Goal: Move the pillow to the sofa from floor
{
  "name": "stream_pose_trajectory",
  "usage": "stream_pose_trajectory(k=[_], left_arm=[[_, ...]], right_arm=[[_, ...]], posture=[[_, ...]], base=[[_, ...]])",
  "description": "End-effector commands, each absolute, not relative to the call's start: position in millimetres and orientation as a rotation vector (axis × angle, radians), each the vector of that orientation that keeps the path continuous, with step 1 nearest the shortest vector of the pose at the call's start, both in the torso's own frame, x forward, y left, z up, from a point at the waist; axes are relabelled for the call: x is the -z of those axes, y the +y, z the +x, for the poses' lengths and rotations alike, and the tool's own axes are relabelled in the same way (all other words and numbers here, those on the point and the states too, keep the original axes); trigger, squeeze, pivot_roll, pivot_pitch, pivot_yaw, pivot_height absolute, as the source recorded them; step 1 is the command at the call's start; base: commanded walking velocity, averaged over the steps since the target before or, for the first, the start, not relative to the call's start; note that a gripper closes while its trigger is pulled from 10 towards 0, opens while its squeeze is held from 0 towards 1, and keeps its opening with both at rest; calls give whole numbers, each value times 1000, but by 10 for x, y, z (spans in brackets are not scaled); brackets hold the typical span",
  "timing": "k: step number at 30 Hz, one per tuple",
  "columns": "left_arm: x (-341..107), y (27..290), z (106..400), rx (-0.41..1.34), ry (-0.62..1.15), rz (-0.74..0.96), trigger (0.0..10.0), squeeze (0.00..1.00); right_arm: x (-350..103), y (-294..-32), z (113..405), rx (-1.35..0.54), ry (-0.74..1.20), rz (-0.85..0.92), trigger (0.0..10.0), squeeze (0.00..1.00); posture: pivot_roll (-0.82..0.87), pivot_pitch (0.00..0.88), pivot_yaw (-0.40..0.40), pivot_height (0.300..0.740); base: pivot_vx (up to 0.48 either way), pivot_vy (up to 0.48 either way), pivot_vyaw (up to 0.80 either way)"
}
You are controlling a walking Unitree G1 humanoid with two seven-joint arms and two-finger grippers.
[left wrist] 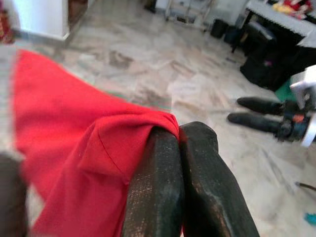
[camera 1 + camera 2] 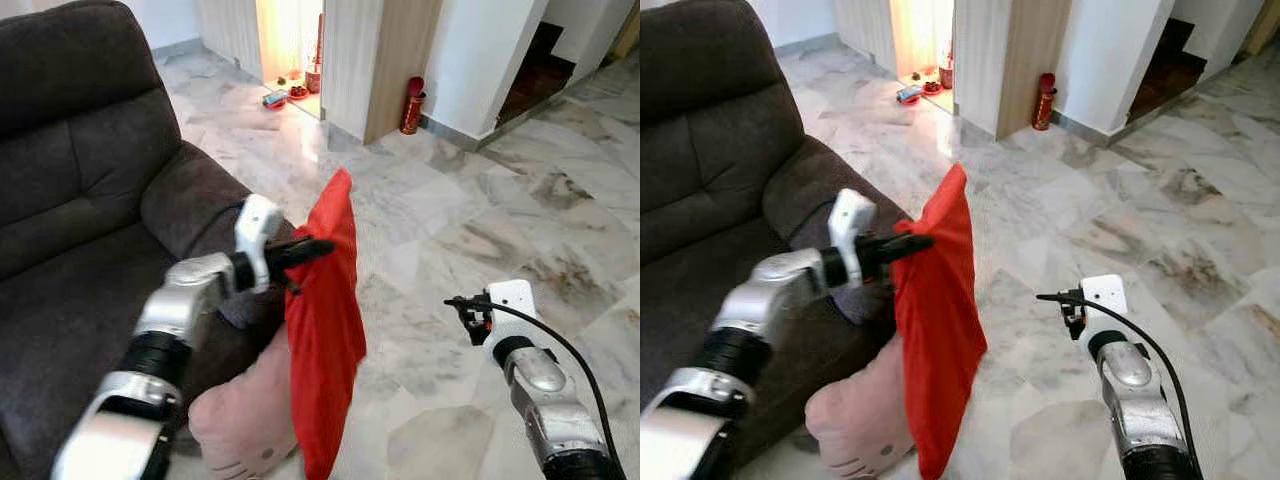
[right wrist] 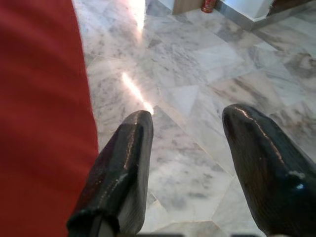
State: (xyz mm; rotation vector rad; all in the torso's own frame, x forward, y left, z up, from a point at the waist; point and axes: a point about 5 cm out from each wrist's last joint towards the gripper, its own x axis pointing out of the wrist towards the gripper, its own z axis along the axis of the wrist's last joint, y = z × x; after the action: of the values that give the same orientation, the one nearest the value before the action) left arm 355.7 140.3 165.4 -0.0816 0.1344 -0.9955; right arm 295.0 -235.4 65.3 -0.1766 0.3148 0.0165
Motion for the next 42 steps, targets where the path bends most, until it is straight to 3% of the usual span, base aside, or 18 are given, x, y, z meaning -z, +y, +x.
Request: stream_pose_trajectory(k=[1,5,8,20,33,42], left_arm=[[-2007,1454,3624,1030,-1,-90,10000,0],[-2019,1810,3691,884,15,-16,10000,0],[-2046,1937,3753,758,-7,-11,10000,0],[-2163,2086,3895,427,-146,-58,10000,0],[-2665,1620,4105,506,-271,-75,10000,0],[-2647,1465,4111,591,-263,-101,10000,0]], right_arm=[[-669,-2346,2948,-19,312,-179,10000,0],[-657,-2333,2944,-23,315,-179,10000,0],[-650,-2318,2941,-27,316,-178,10000,0],[-643,-2345,2918,-23,321,-186,10000,0],[-666,-2387,2931,-4,313,-187,10000,0],[-670,-2420,2922,21,309,-192,10000,0]], posture=[[-22,0,-16,740],[-18,0,-17,740],[-15,0,-19,740],[-22,0,-22,740],[-30,0,-15,740],[-44,0,-7,740]], base=[[0,0,0],[0,0,0],[0,0,0],[0,0,0],[0,0,0],[0,0,0]])
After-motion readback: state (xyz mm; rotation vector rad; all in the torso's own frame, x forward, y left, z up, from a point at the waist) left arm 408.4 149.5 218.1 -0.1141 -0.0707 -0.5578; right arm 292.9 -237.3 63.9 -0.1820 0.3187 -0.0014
